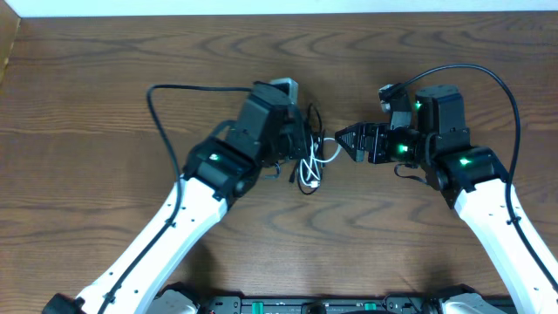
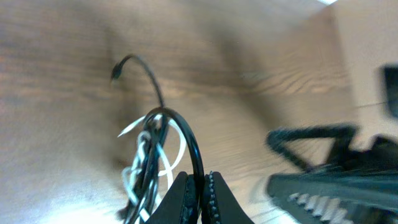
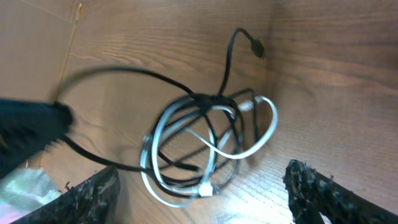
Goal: Untangle cables
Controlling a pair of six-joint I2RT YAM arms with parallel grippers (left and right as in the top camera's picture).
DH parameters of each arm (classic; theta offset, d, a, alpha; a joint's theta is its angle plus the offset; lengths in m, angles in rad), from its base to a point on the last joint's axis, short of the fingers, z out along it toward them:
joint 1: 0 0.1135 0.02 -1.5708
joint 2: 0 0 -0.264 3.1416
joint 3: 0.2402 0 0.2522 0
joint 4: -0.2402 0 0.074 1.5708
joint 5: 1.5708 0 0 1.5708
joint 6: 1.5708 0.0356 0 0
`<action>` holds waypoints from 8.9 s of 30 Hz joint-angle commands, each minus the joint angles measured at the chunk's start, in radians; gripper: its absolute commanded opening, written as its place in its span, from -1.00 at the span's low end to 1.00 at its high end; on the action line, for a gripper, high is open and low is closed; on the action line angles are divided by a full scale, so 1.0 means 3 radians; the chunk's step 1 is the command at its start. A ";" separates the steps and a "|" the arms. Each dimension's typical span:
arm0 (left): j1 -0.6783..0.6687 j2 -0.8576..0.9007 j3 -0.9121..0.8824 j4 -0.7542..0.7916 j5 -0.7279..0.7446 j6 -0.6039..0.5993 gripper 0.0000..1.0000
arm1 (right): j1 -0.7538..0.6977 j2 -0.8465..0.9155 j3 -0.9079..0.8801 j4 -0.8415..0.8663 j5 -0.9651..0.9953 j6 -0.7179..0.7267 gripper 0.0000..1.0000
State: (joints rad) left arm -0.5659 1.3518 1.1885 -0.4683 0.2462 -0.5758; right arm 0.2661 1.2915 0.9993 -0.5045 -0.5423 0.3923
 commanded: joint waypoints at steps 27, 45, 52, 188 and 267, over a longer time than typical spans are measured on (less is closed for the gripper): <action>0.0184 -0.0192 0.0029 0.0223 0.0532 -0.0116 -0.85 | 0.0603 0.0913 0.0004 0.1038 -0.0100 0.1359 -0.49; 0.1461 -0.0858 0.0160 0.0112 0.0726 -0.0048 -0.85 | 0.0206 0.0914 0.0003 -0.0381 0.1263 0.0767 -0.98; 0.1534 -0.0727 0.0159 -0.0406 0.0908 0.0203 -0.85 | 0.0113 0.0899 0.0047 -0.0195 0.0332 0.0231 -0.98; 0.0477 0.1011 0.0039 -0.0632 0.0702 0.0378 -0.71 | 0.0590 0.1934 0.0868 -0.0876 0.0799 -0.0406 -0.38; 0.0231 0.1033 0.0039 0.0366 0.1907 0.1101 0.33 | -0.0102 0.0507 0.1469 -0.1264 -0.1086 -0.0685 -0.98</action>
State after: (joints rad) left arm -0.4725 1.6733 1.2140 -0.3695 0.8101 -0.2607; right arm 0.2367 1.4548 1.4258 -0.8795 -0.8383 0.1787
